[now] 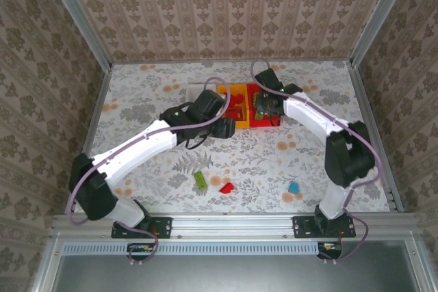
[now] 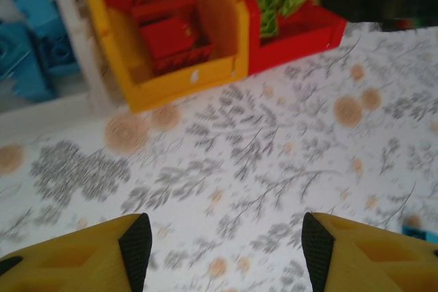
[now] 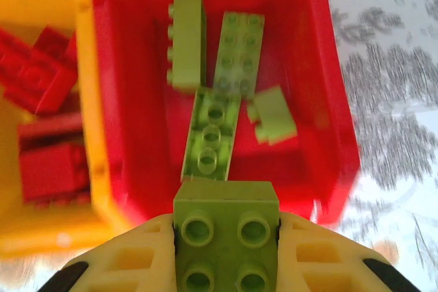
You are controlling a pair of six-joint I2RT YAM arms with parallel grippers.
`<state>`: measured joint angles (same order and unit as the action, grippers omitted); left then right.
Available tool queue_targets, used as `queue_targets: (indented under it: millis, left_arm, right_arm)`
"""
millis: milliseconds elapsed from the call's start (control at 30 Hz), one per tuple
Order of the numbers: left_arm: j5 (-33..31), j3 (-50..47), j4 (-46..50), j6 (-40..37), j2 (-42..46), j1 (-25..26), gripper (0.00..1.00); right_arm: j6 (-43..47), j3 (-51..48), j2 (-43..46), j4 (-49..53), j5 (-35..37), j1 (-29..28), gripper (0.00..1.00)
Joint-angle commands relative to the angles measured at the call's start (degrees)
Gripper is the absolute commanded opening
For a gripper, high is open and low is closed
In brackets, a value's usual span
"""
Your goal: Sort the legos into containers by color
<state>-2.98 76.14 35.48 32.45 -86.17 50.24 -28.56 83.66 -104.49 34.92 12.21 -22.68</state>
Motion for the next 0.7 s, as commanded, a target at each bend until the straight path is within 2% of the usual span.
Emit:
queue_targets:
  millis: [0,200,333,400,467,667]
  left_arm:
    - [2.0,4.3,-3.0,-1.6,-3.7,0.7,0.63]
    - [4.0,9.7,-3.5,-1.9,-10.0,1.3,0.63]
    - [5.5,10.5,-3.2,-3.6,-12.4,1.9,0.63]
    - [6.5,10.1,-2.9,-4.6,-13.1,2.0,0.63]
    - [7.5,9.4,-2.9,-6.1,-13.5,2.4,0.63]
    - [12.4,7.0,-3.6,-13.6,-14.1,4.7,0.67]
  right_arm:
    - [4.0,7.8,-6.6,1.7,-4.0,2.5,0.19]
    - [1.3,16.7,-15.6,4.5,-4.8,5.7,0.26]
    - [1.4,18.9,-17.8,4.7,-6.1,5.7,0.44]
    - [1.4,18.9,-17.3,4.8,-6.7,5.7,0.53]
    - [1.6,18.7,-16.0,4.9,-6.8,5.7,0.57]
    - [1.5,15.2,-7.7,4.6,-7.0,5.5,0.61]
